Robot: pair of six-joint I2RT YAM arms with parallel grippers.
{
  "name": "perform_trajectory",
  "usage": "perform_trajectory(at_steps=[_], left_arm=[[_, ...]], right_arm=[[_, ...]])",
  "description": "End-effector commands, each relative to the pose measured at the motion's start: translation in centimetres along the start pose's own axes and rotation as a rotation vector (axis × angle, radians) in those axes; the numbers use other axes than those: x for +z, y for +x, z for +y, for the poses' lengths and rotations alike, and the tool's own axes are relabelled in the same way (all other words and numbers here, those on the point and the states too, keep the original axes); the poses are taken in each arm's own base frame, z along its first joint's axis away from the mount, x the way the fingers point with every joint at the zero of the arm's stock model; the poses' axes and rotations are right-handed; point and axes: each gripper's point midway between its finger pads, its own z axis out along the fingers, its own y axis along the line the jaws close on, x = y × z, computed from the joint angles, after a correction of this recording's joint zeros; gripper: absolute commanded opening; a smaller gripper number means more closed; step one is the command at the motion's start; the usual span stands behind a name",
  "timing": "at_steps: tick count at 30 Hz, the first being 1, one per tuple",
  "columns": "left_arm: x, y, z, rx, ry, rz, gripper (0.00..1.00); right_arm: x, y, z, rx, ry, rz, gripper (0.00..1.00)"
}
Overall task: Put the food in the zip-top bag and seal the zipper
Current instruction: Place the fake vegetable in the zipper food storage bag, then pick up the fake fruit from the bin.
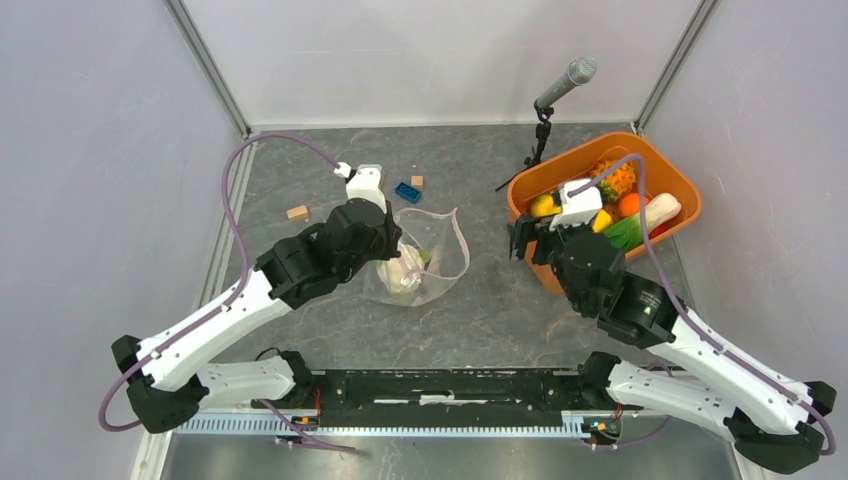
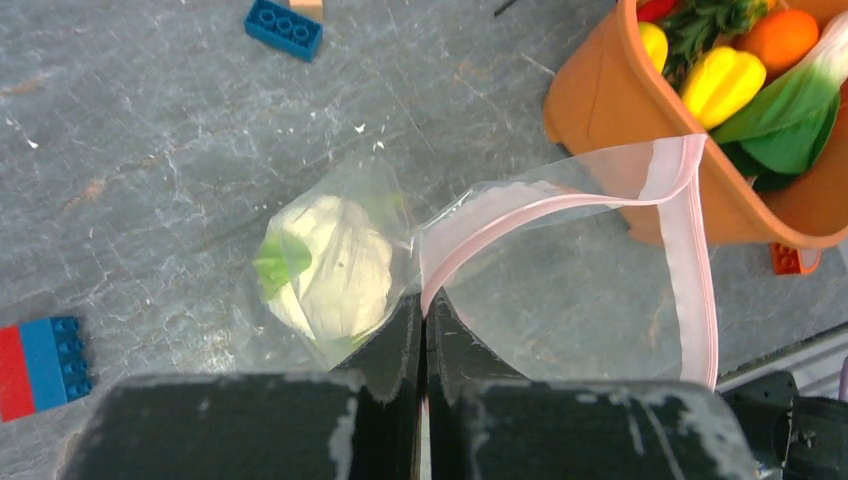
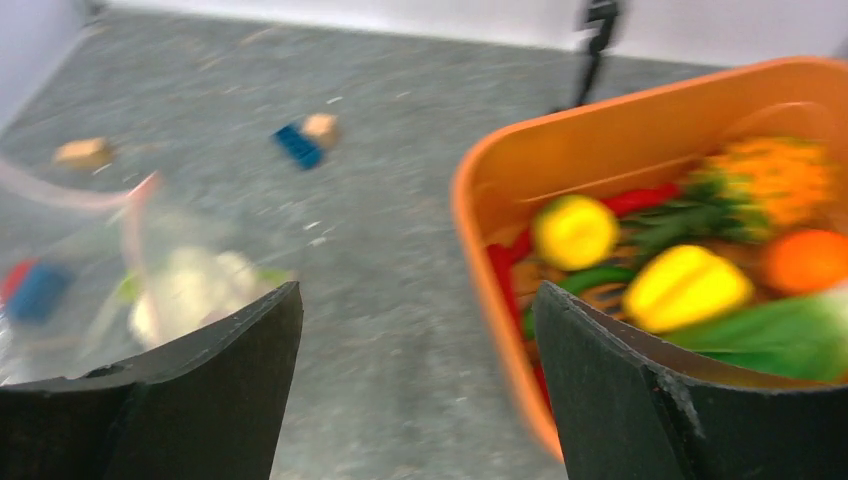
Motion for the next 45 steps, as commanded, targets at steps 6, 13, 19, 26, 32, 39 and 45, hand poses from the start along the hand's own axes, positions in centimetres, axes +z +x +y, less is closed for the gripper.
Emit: perform_trajectory(at_steps=[6,13,19,26,32,39,45], left_arm=[[-0.1,0.8,-2.0,-0.057,0.125,0.014,0.02],[-0.3,1.5,-4.0,-0.057,0.231,0.053,0.02],[-0.7,1.5,-4.2,-0.038,0.257,0.055,0.02],[-0.4,2.7,-4.7,-0.049,0.284,0.088,0.02],[-0.2,2.9,-4.9,-0.044,0.294,0.099,0.02],[-0.3,3.0,-4.6,-0.028,0.284,0.098,0.02],[-0.2,3.1,-4.7,-0.024,0.282,0.108,0.02]], right_arm=[[2.0,-2.5,-13.3,-0.083,0.49,0.043,0.9],[6.9,2.3,-17.3,0.093,0.434,0.18,0.93],[8.3,5.0,-22.1,0.297,0.525,0.151,0.93],[10.5,8.1,-26.6,0.423,0.64,0.145,0.89],[13.7,9.9,-28.8,0.429,0.679,0.205,0.9],[16.9,12.3,-31.1,0.487,0.746,0.204,0.85],[18.3,13.7,-32.1,0.496,0.763,0.168,0.74]])
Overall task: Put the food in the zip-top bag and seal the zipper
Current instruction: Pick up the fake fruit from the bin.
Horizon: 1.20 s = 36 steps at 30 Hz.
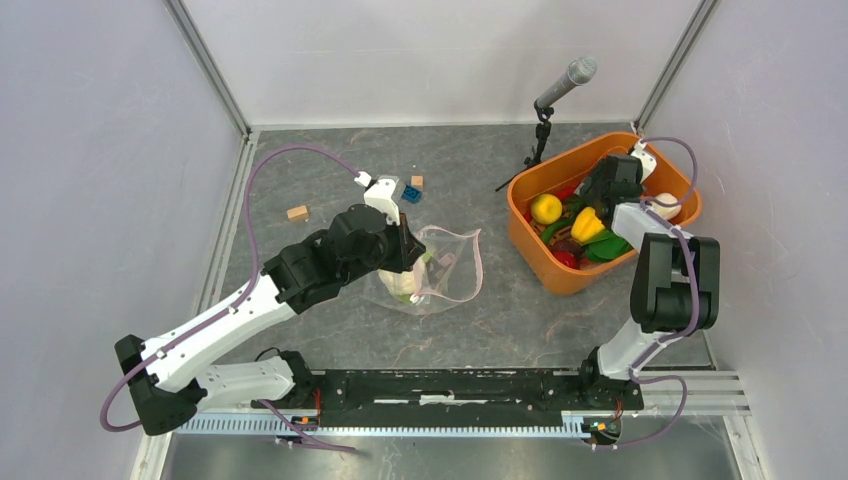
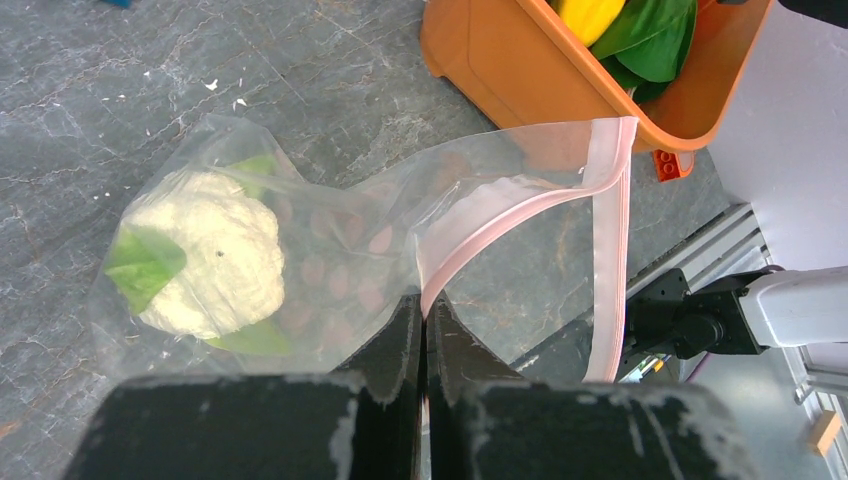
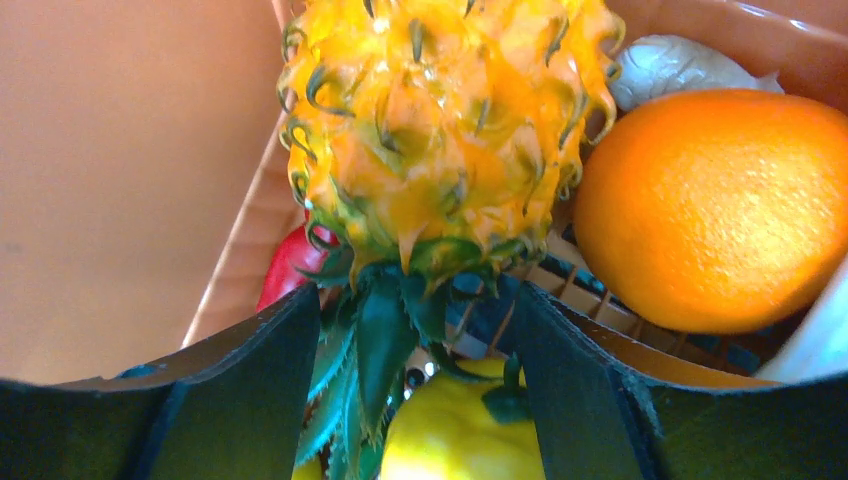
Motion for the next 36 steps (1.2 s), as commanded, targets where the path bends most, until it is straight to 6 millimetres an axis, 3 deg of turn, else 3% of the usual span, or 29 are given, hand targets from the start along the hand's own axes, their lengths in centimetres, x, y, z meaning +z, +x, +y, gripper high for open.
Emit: perform_trajectory(at_steps=[1,4,9,12,20,32,36], left_arm=[[-0.1,-0.5,-0.6,0.01,0.027,-0.011,0.02],[0.0,-0.5,-0.5,0.009,0.025,-0.009,0.02],[0.0,-0.4,-0.5,0.007,0.024,-0.008,0.02],[0.0,-0.4,-0.5,0.008,0.024,-0.009,0.02],[-0.1,-0.2,-0.4,0.001,0.024,-0.006,0.02],[-0.6,-0.1,0.0,-0.004,0.021,-0.018,0.02],[-0.5,0.0,0.0,-0.004,0.022,-0.018,0.02]], right_arm=[[1.4,-2.5,0.9,0.054,-0.019,-0.108,0.72],[1.9,-1.8,0.7,0.051,-0.019,-0.107,0.66],[0.8,-2.0,1.0,0.044,-0.067,-0.144,0.31],[-0.7,-3.6,2.1,0.023,-0.131,-0.181,0.17],[-5.1,-6.0,3.9,-0.038,-0.256,-0.222,0.15],[-12.2,-4.1,4.0,-0.139,-0.414,-0.201,0.12],[-14.3,-2.7,2.7,-0.143,-0.408,-0.174,0.12]])
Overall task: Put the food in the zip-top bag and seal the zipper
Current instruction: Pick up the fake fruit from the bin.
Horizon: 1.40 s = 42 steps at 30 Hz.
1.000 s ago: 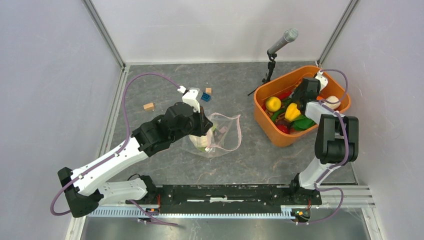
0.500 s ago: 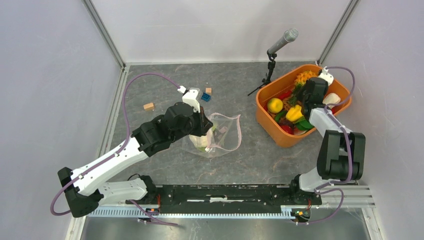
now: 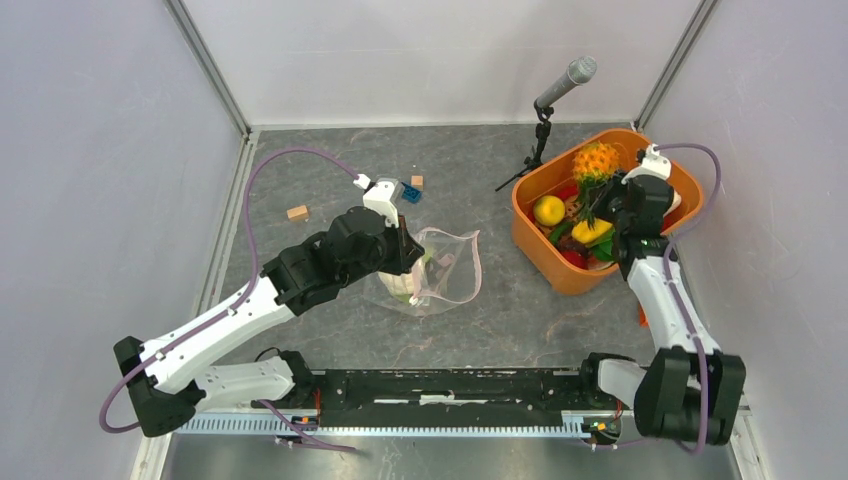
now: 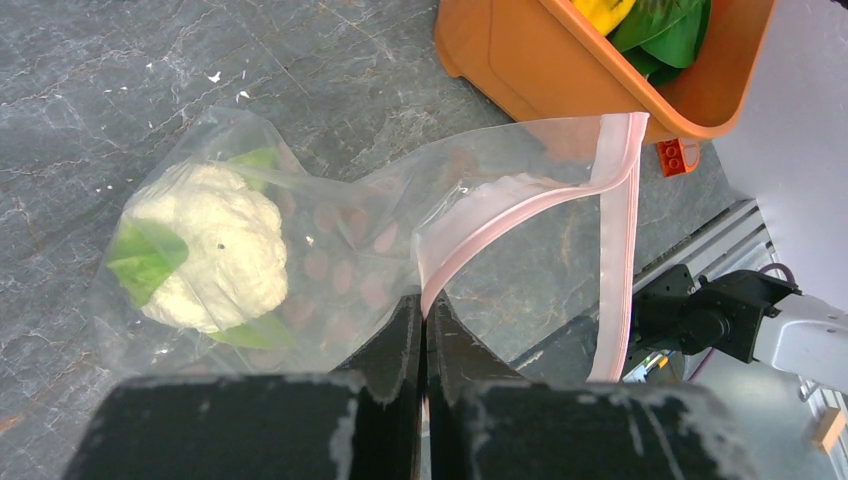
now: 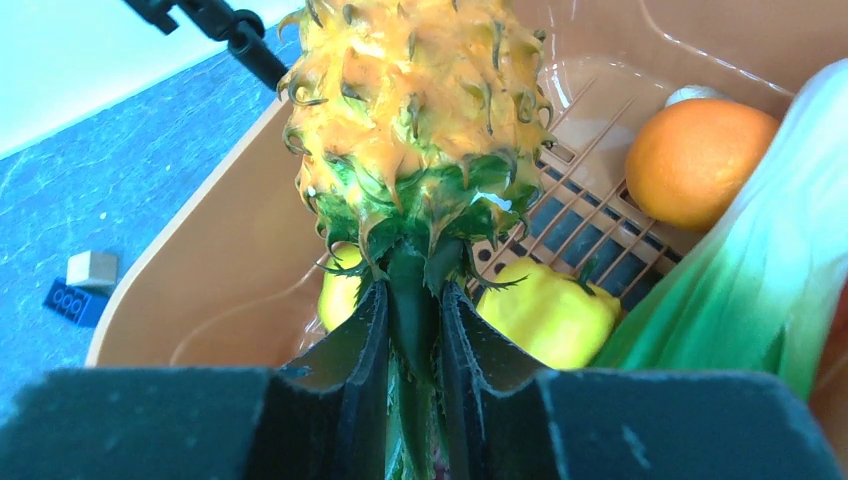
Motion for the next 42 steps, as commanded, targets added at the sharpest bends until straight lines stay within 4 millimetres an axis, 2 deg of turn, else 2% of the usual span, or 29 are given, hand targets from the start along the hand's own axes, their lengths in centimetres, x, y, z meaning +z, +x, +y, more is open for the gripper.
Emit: perform_trajectory(at_steps=[1,5,10,18,25,29,32,37,39,42], left_arm=[[-0.4,-0.4,-0.3,-0.005,0.024,-0.022,0.02],[-0.4,-0.5,-0.1,-0.003,0.018,-0.029,0.02],[-0.2,-0.5,-0.3,0.005,0.022,-0.025,0.02],[0.0,-0.4,-0.6,0.004,0.034,-0.015,0.02],[0.1,-0.4,-0.6,0.004,0.034,-0.016,0.02],[0.4,-0.2,-0.7,0.004,0.039,-0.007,0.02],[0.5,-0.1,-0.8,0.003,0.043,-0.005,0.02],[0.4,-0.2,-1.0,0.006,0.051,-0.007,0.02],[0.3,-0.3,-0.9,0.005,0.046,-0.013,0.02],[0.3,-0.3,-0.8,0.005,0.042,-0.013,0.02]], right_arm=[[-3.1,0.1,0.9,-0.028,-0.053,-0.007,0.12],[-5.8,0.4,1.2,-0.042,-0.077,-0.019,0.1],[-9.1,0.1,3.1,-0.055,-0.189,-0.053,0.09],[-10.8,1.6,4.9,-0.04,-0.314,-0.025,0.06],[-9.5,4.1,4.1,-0.098,-0.293,0.115,0.06],[-7.7,4.6,2.7,-0.137,-0.223,0.147,0.08],[-6.0,5.9,1.5,-0.162,-0.174,0.22,0.11],[-4.4,7.9,0.9,-0.184,-0.18,0.279,0.21],[-4.3,8.4,1.1,-0.196,-0.204,0.301,0.37],[-4.3,8.9,1.1,-0.226,-0.224,0.314,0.51]])
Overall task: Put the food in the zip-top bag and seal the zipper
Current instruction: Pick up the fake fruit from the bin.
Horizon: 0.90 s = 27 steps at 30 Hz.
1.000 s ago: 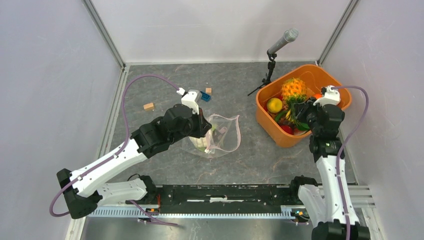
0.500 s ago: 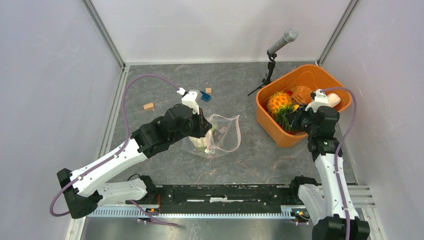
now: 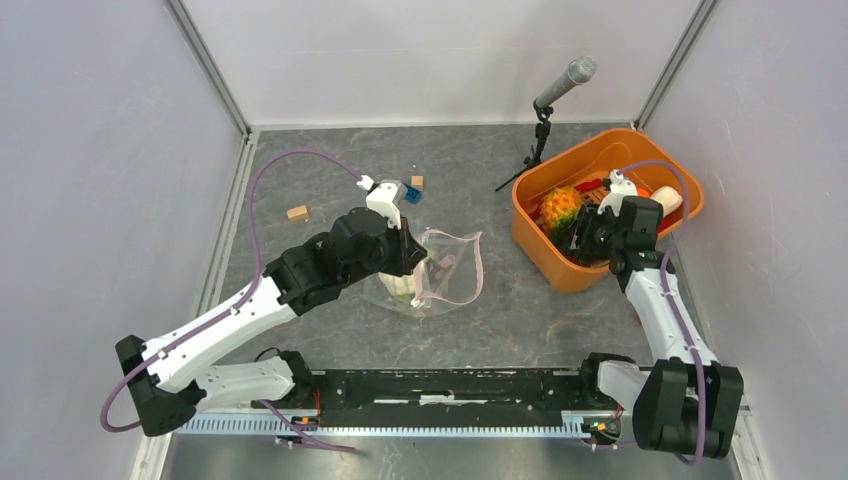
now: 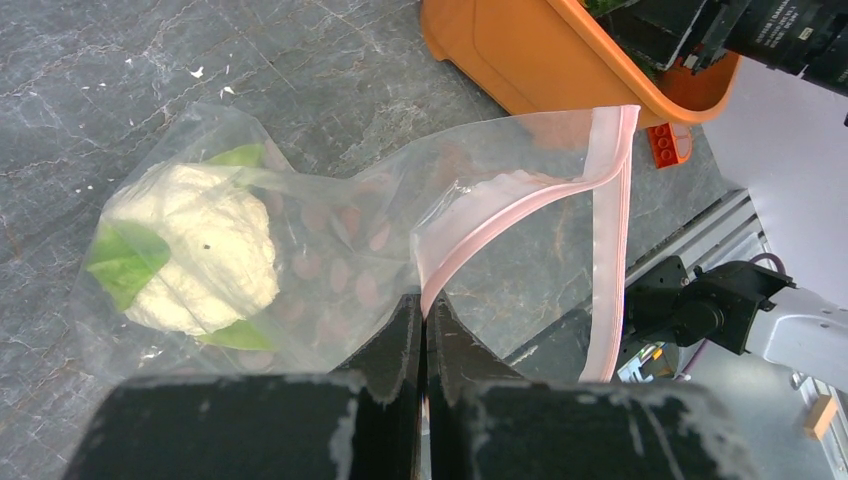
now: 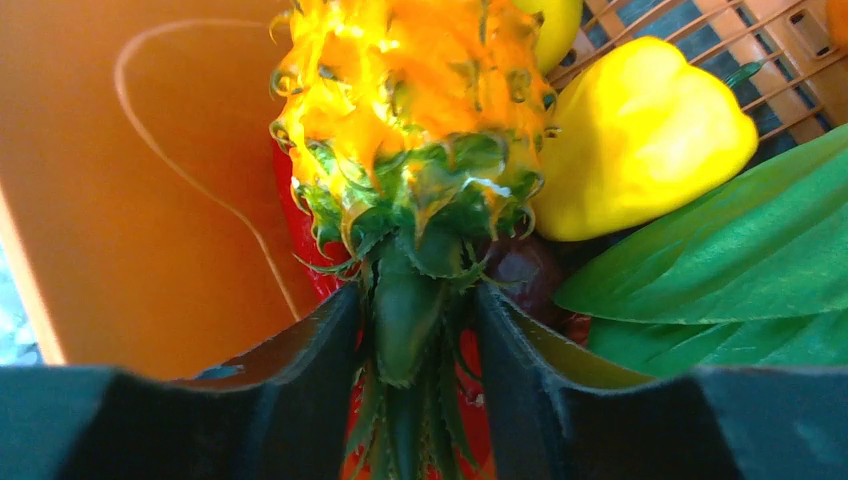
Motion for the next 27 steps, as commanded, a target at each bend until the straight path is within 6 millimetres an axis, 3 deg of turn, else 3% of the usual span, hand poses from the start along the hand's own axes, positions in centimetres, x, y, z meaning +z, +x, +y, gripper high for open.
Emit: perform_trajectory(at_steps=[1,4,6,9,11,16,18,23,27], left_arm=[[0.0,-0.7,-0.5,0.007,0.023,-0.024,0.02],[0.1,-0.6,-0.6,0.007,0.027,-0.019,0.02],[0.2,-0.6,-0.6,0.007,0.027,-0.017,0.02],[0.2,-0.6,-0.8,0.011,0.03,-0.014,0.02],[0.2,-0.6,-0.8,0.01,0.031,-0.013,0.02],[0.2,-0.5,-0.6,0.011,0.027,-0.012,0.02],[0.2,-0.5,-0.6,0.01,0.027,-0.012,0.02],[0.0,-0.6,-0.4,0.01,0.018,-0.021,0.02],[0.1,-0.6,-0.4,0.009,0.018,-0.021,0.02]], right_arm=[[0.3,0.1,-0.4,-0.075,0.004,0.016,0.57],[0.5,0.4,-1.0,-0.088,0.031,0.023,0.66],[0.8,0.7,-0.8,-0.09,0.014,0.027,0.64],[1.0,0.6,-0.6,-0.082,0.005,0.028,0.48],[0.8,0.3,-0.6,-0.083,0.005,0.017,0.43],[0.3,-0.9,0.3,-0.083,-0.023,-0.012,0.09],[-0.5,-2.1,0.8,-0.083,-0.036,-0.059,0.02],[-3.6,-5.7,2.2,-0.08,-0.043,-0.222,0.0],[-5.8,-7.1,3.3,-0.067,-0.067,-0.304,0.0]])
